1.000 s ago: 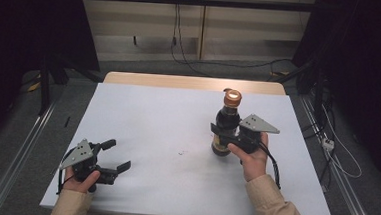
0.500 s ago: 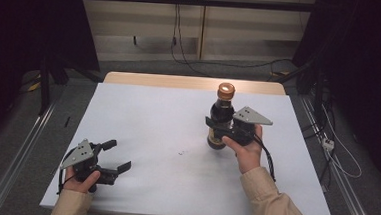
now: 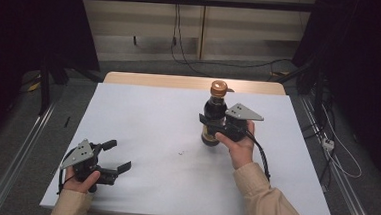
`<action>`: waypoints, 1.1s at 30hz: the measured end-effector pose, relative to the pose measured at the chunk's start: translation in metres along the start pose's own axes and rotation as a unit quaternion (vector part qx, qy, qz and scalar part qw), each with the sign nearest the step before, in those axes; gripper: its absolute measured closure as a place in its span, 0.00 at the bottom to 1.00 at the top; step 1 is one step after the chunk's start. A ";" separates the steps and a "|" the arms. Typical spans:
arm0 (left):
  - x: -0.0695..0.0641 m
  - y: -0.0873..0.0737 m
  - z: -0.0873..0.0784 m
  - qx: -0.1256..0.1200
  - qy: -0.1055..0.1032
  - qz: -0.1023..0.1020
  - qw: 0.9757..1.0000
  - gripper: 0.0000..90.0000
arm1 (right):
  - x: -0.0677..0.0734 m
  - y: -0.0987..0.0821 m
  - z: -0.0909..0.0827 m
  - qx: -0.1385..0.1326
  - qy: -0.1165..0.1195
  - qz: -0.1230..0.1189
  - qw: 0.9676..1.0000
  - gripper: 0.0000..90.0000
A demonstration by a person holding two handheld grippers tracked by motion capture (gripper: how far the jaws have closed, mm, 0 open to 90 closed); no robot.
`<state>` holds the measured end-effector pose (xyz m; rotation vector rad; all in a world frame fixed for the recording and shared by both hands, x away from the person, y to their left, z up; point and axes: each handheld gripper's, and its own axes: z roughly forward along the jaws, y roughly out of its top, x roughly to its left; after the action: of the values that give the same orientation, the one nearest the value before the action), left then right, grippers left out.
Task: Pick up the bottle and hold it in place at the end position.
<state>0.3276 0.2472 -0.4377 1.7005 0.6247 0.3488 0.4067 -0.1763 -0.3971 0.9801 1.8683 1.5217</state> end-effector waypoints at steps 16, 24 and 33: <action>0.001 -0.001 0.001 0.002 -0.002 0.000 1.000 0.04 | 0.001 0.003 0.018 0.000 0.003 -0.008 1.000 0.34; 0.001 -0.001 0.001 0.004 -0.002 0.004 1.000 0.04 | 0.004 0.002 0.029 0.000 0.004 -0.011 1.000 0.34; 0.002 -0.001 0.001 0.005 0.000 0.008 1.000 0.04 | 0.005 0.000 0.041 0.001 0.005 -0.014 1.000 0.34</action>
<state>0.3294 0.2482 -0.4390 1.7151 0.6144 0.3565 0.4356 -0.1486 -0.4063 0.9438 1.8838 1.5117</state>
